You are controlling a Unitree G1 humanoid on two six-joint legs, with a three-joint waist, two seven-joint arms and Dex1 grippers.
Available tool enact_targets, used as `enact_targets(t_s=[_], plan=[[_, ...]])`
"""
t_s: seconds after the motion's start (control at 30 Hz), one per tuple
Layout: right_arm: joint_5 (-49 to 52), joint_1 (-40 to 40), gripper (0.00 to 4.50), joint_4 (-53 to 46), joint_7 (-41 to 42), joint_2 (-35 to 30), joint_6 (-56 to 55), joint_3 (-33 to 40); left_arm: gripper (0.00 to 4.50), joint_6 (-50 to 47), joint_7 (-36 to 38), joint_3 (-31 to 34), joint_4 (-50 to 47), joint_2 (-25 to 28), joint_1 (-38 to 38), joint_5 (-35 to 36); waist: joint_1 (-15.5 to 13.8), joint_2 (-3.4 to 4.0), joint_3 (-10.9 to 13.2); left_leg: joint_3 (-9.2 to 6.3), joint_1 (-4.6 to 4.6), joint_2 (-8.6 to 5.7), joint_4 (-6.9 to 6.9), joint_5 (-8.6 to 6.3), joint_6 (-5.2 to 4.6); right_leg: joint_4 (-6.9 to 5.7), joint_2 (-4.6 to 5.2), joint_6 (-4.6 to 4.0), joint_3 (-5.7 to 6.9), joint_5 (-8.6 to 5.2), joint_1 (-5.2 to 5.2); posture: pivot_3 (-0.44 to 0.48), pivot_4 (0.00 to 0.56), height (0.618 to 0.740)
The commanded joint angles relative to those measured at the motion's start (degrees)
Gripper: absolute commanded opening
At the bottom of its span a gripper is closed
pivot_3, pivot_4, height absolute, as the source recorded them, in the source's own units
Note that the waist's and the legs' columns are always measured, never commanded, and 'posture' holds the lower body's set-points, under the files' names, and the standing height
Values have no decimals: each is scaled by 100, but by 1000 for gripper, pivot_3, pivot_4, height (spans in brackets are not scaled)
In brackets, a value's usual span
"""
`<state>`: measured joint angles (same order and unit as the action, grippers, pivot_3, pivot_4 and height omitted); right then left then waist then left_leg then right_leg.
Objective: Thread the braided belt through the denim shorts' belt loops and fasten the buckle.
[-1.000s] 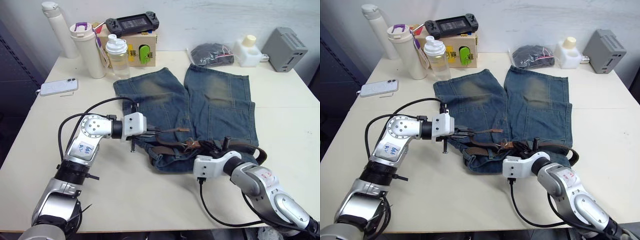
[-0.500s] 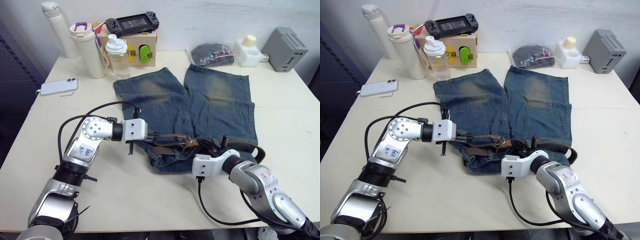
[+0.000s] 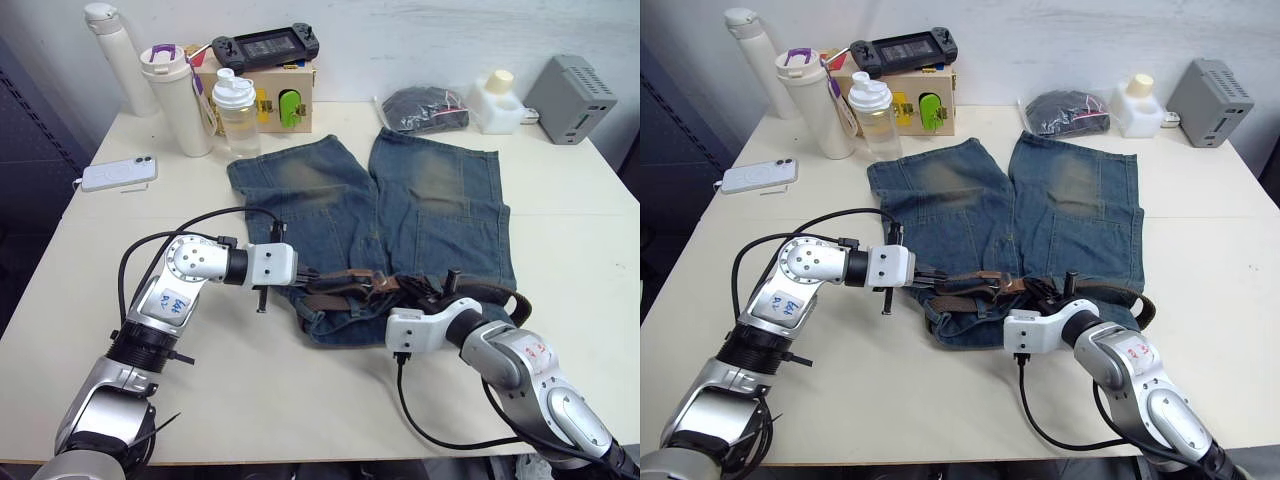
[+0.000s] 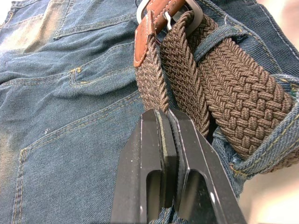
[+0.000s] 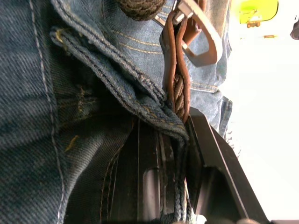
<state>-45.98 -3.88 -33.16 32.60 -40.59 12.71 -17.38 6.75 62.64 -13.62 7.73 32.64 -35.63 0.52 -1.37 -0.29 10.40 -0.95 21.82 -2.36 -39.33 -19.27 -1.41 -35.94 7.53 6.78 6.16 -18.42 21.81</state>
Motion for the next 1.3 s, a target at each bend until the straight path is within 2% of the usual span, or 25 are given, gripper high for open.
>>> enact_targets(t_s=[0.03, 0.33, 0.7, 1.1, 1.3], plan=[[-34, 8, 22, -47, 16, 93, -98, 171, 0, 68, 37, 32, -214, 79, -50, 41, 0, 0, 0, 0, 0, 0, 0, 0, 0, 0, 0, 0, 0, 0, 0, 0, 150, 690], [-34, 12, 22, 45, 68, 149, -158, 201, 0, -77, 81, 97, -431, 97, -15, 155, 0, 0, 0, 0, 0, 0, -1, 0, 0, -1, 0, 0, 0, 0, 0, 0, 150, 690], [-36, -9, 22, -5, 116, 213, -260, 228, 0, 34, -38, -55, -258, 42, -58, -57, 1, 0, 0, 0, 0, 0, -2, 0, 0, -3, -1, 0, -2, 0, 0, 0, 150, 690], [-85, -43, 22, 26, 171, 295, -331, 242, 0, 128, -385, -422, 98, -778, -291, -219, -12, 0, 0, 0, 1, -4, -15, 0, -1, -9, 0, 0, -1, 0, -1, 0, 150, 690], [-96, -72, 22, 82, 185, 345, -361, 272, 0, -101, -378, -601, -3, -1147, 39, -103, -16, 1, -1, 0, 2, -5, -20, 0, -1, -12, 1, 0, -1, 0, -1, 0, 150, 690]])
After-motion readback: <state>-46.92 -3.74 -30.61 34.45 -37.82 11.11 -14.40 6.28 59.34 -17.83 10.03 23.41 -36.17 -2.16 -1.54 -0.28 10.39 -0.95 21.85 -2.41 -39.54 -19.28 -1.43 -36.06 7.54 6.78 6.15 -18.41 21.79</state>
